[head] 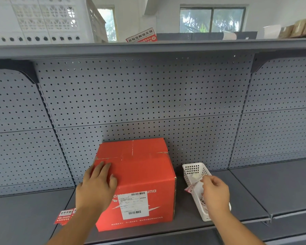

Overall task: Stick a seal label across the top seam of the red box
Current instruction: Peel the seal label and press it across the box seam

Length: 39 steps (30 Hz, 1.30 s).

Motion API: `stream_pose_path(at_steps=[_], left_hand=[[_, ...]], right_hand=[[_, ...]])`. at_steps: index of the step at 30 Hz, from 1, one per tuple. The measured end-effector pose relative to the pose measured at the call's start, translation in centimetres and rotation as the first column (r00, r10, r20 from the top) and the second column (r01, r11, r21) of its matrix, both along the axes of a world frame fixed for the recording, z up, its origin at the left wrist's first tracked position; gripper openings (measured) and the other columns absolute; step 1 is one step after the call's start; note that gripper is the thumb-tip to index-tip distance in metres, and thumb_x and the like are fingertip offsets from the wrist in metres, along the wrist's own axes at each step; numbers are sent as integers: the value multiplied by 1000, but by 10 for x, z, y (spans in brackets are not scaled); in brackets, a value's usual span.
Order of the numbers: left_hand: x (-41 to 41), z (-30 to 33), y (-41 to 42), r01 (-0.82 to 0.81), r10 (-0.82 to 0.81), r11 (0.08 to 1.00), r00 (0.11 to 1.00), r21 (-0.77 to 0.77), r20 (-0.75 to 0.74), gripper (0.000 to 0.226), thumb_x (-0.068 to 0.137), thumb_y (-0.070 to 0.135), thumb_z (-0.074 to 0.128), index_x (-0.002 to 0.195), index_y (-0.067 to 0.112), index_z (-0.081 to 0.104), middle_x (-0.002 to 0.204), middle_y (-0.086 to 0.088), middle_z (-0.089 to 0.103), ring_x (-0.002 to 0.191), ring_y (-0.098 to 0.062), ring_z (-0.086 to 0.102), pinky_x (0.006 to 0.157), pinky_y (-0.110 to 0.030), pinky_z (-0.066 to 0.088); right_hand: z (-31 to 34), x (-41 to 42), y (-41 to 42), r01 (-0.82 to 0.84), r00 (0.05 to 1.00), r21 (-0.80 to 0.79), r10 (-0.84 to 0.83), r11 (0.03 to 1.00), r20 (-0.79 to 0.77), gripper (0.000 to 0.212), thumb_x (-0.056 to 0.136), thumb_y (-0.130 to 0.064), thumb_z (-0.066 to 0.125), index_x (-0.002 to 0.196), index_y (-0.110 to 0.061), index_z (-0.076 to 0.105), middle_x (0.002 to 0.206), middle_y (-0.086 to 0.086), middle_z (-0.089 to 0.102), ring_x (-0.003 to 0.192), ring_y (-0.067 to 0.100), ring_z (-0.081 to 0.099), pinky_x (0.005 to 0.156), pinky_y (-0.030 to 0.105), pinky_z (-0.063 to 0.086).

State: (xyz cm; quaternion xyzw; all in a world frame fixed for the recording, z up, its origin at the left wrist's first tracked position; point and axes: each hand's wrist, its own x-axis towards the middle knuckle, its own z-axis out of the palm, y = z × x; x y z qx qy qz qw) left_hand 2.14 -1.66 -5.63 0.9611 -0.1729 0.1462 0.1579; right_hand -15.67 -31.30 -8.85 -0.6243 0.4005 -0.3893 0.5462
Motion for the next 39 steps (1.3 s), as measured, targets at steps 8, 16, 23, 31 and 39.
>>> stream_pose_path(at_steps=[8,16,23,31,39], left_hand=[[-2,4,0,4,-4,1000,1000,10,2,55,95,52,33,147,36,43,158,10,39,148,-21,23,108,-60,36],[-2,6,-1,1,-1,1000,999,10,51,58,90,55,29,140,35,52,151,7,50,143,-23,34,111,-58,31],[-6,17,-5,-38,37,999,998,16,48,53,92,59,31,131,34,58,138,8,59,133,-24,46,110,-54,32],[-18,57,-40,269,-329,796,944,-543,-15,12,95,21,66,104,26,71,94,14,73,85,1,63,77,-17,48],[3,97,-74,93,-542,431,822,-898,-175,13,95,24,64,85,20,73,80,0,74,79,-18,71,77,-35,60]], right_hand=[[20,2,-12,-71,997,-88,75,994,36,24,92,-15,61,70,-5,63,58,14,55,56,21,46,57,36,40],[64,26,-1,-201,966,-220,231,954,117,19,94,-16,63,78,-21,72,57,-12,61,56,8,51,60,31,44],[90,52,15,-281,926,-357,349,891,142,23,93,-15,64,77,-30,72,63,-14,66,56,4,53,55,22,44],[105,85,43,-354,889,-537,454,765,60,19,87,-14,69,79,-30,75,74,-10,71,71,10,64,62,21,47],[103,121,74,-281,893,-824,448,492,-37,7,85,-18,66,82,-17,72,86,-6,71,85,18,64,75,42,53]])
